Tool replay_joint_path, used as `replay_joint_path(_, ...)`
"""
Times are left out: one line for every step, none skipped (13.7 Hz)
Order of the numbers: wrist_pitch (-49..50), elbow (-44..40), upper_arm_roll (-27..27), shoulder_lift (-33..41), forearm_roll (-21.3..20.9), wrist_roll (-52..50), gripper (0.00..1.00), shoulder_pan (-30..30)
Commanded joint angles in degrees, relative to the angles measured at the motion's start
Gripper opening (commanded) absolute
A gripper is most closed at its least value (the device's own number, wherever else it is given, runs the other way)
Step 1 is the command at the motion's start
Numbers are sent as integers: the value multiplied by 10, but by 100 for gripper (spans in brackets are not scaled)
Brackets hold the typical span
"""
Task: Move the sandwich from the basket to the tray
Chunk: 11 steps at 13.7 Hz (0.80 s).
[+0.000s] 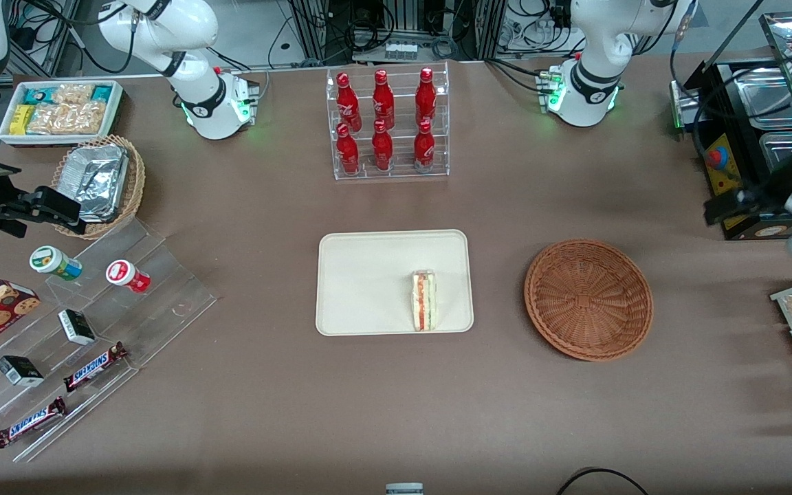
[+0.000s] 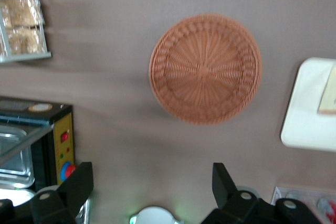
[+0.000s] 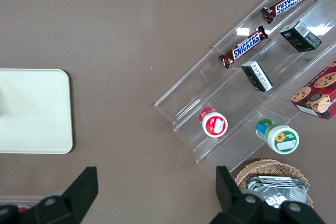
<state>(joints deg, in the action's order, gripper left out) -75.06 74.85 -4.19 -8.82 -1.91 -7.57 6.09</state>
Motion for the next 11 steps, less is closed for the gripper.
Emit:
replay_joint_path(5,77,67,67,8,12,100,-70)
replay_joint_path(3,100,77,82,8,12,100,-79)
replay_joint_path(-6,130,78,101,8,12,100,-81)
replay_joint_path(-28,159,78,120,9,12,100,-82)
replay_joint_path(-40,183,78,135,9,12,100,-82)
replay_joint_path(-40,189,78,137,9,12,100,-85)
replay_joint_path(-41,195,78,137,9,14,100,-88)
replay_joint_path(-40,197,78,137,9,16,100,-89)
replay_joint_path(-36,197,80,138,9,45,100,-90)
replay_joint_path(-33,197,80,138,9,92,100,-91)
replay_joint_path(-33,197,80,138,9,98,100,-93)
